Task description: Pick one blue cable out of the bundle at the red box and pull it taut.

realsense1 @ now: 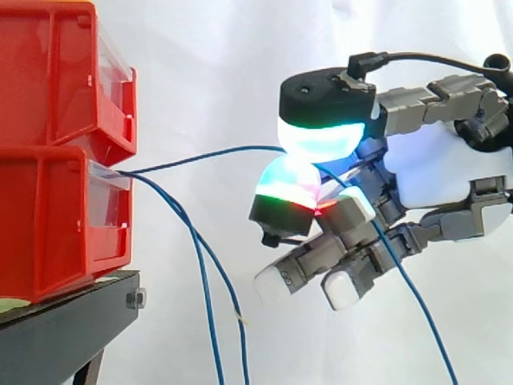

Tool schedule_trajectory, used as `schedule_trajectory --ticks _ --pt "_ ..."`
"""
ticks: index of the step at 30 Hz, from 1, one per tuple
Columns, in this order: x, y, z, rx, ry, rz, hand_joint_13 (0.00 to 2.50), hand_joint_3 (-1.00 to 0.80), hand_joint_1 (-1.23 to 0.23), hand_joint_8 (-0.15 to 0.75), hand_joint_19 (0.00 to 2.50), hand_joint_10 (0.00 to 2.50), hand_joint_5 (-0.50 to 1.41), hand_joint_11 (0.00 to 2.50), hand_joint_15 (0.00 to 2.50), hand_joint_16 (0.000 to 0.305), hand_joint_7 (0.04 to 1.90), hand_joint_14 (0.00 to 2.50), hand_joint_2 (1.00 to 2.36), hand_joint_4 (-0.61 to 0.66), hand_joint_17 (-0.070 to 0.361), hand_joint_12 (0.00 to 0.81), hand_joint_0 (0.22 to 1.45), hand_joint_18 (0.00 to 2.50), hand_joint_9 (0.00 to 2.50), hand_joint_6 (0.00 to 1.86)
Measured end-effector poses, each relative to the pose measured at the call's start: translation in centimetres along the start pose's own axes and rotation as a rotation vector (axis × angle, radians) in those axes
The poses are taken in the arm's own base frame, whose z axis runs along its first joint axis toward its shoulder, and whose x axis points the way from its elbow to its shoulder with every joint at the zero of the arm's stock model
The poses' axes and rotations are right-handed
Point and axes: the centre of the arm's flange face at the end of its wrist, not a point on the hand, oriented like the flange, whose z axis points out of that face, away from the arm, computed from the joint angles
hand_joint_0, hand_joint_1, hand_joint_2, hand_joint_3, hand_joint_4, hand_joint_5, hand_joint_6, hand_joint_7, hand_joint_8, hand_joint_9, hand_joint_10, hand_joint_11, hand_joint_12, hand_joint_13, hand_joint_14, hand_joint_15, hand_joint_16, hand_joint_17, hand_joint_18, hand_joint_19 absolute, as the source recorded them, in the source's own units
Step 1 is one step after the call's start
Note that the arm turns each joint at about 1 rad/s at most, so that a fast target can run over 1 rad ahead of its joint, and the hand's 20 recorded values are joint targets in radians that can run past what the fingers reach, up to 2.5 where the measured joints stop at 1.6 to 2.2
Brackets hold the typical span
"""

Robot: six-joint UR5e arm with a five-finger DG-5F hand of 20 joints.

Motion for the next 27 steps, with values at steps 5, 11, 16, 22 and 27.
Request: schedule_trajectory --ticks 5,11,16,22,27 --pt "-0.1 0.0 -0.3 0.022 0.017 0.009 0.63 0.02 -0.8 0.381 0.42 0.02 -0.07 0.96 0.24 0.059 1.38 0.01 1.03 0.21 0.134 0.423 0.57 0.81 1.13 0.81" --pt "-0.1 -0.2 -0.4 0.033 0.022 0.038 0.61 0.01 -0.8 0.384 0.42 0.02 -0.07 0.94 0.23 0.06 1.38 0.01 1.03 0.21 0.134 0.426 0.57 0.8 1.12 0.81" --pt "-0.1 -0.2 -0.4 0.035 0.022 0.052 0.61 0.01 -0.79 0.38 0.43 0.02 -0.07 0.93 0.24 0.06 1.37 0.01 1.03 0.21 0.134 0.424 0.57 0.79 1.11 0.81" --pt "0.2 -1.1 -0.7 0.05 0.034 0.047 0.61 0.01 -0.79 0.384 0.43 0.02 -0.07 0.93 0.23 0.059 1.38 0.01 1.03 0.21 0.134 0.425 0.57 0.79 1.1 0.81" --pt "1.0 -3.7 -1.8 0.049 0.109 0.039 0.6 0.01 -0.79 0.385 0.42 0.02 -0.07 0.92 0.23 0.06 1.37 0.01 1.03 0.21 0.134 0.426 0.57 0.79 1.1 0.81"
